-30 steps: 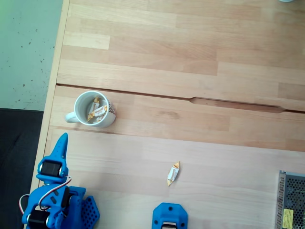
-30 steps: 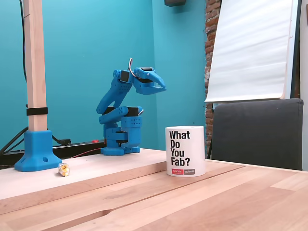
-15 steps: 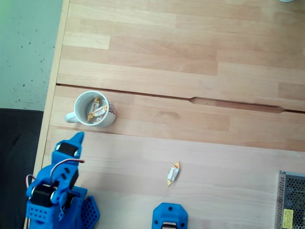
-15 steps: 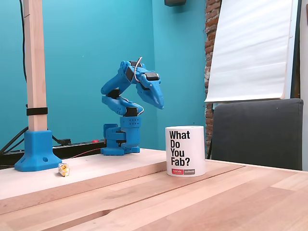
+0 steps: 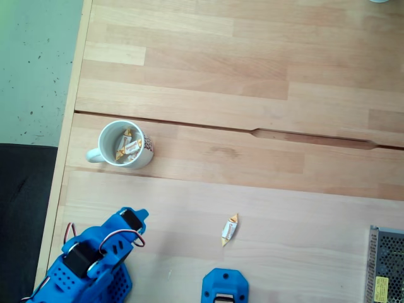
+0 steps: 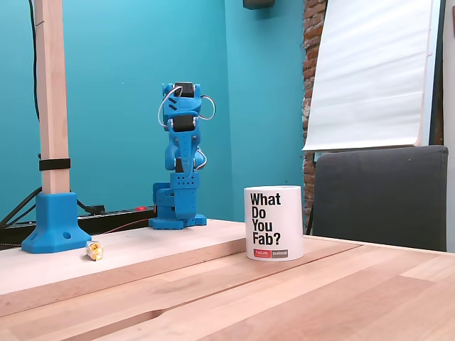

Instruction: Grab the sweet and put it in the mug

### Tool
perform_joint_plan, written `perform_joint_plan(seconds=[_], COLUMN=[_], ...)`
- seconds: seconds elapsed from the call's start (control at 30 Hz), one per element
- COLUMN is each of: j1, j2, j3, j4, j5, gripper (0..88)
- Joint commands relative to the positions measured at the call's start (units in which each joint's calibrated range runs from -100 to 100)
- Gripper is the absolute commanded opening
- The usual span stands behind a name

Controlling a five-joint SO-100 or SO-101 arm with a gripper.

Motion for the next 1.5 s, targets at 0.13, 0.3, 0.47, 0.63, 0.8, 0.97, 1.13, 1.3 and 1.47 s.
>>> perform_joint_plan(seconds=[0.13,0.3,0.47,0.63,0.8,0.97,1.13,1.3,1.47], j1=[3.63,3.63,4.43,4.50,4.50,4.86,9.73,13.29,16.05], j2=[0.27,0.19,0.27,0.45,5.70,11.20,17.49,25.66,31.26], j3=[-4.93,-9.30,-13.05,-15.10,-18.93,-26.61,-30.98,-34.72,-37.22], j4=[1.07,1.72,1.64,1.80,0.67,0.99,0.91,1.72,1.80], j5=[-0.34,-0.34,-0.39,-0.39,-0.34,-0.34,-0.34,-0.39,-0.59], gripper=[0.0,0.0,0.0,0.0,0.0,0.0,0.0,0.0,0.0])
